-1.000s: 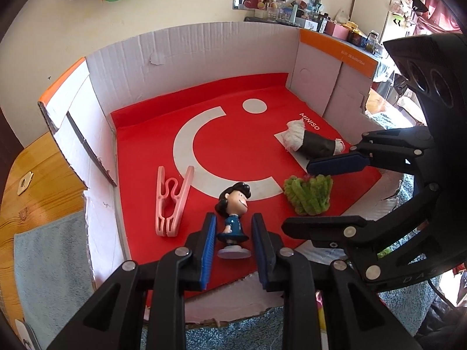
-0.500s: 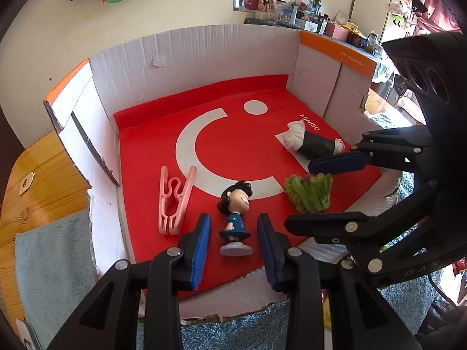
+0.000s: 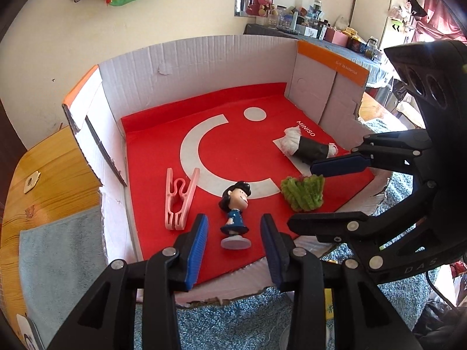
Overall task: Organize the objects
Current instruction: 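Open both tools to set the figurine and green ball on the mat, then withdraw both tools from the box toward the remaining toys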
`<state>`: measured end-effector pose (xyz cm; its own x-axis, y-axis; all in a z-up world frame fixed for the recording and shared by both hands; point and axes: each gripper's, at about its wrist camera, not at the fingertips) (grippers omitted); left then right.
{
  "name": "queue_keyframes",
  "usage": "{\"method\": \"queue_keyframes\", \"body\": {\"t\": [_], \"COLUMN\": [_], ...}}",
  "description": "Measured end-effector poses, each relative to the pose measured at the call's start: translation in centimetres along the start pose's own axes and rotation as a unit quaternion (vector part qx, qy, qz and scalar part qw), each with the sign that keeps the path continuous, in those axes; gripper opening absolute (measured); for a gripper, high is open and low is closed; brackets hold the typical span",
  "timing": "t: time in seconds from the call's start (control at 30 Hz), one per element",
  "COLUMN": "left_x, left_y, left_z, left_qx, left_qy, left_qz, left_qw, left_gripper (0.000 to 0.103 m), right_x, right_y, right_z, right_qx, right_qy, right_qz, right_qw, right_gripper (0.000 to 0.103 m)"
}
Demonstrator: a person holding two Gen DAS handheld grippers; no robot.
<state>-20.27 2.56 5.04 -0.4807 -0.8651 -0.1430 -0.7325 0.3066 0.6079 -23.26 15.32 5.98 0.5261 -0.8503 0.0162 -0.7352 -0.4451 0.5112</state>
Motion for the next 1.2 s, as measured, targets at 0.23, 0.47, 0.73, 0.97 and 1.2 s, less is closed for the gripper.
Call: {"method": "queue_keyframes", "body": {"t": [0.23, 0.47, 0.73, 0.97, 1.2], "left_x": [-0.6, -1.5, -2.9, -4.1, -5.4], "left_y": [-0.4, -1.0, -2.0, -3.0, -4.9], "left_z": [-2.5, -5.6, -9.0, -11.3, -12.0], "left_qx": [-0.024, -0.057, -0.094, -0.128, -0.149], "left_qy": [0.010, 0.022, 0.034, 0.045, 0.060], "left_qz": [0.003, 0.004, 0.005, -0.004, -0.021], "left_qw": [0.9997, 0.9981, 0.9950, 0.9907, 0.9868], "left_gripper": [0.047, 0.050, 0.055, 0.063, 0.077], "right_x": [0.4, 1.8, 3.0, 3.9, 4.1], "right_y": [0.0, -0.7, -2.2, -4.1, -7.0], "right_z": [-2.1, -5.0, -8.7, -11.3, -12.5], "right_qx": [-0.017, -0.047, -0.082, -0.116, -0.147], "right_qy": [-0.011, -0.017, -0.027, -0.035, -0.055], "right_qz": [0.002, 0.005, 0.008, 0.017, 0.046], "right_qw": [1.000, 0.999, 0.996, 0.992, 0.987], "right_gripper": [0.064, 0.070, 0.071, 0.081, 0.086]}}
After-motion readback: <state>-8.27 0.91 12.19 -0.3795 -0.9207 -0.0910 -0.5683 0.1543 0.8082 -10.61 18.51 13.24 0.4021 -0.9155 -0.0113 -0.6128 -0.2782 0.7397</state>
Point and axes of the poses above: each gripper's, at about its wrist camera, not at the fingertips, and z roughly the way its jaws point, x to its left, y to its top, and after that the axes turned 7 degrees about -y, right-handed
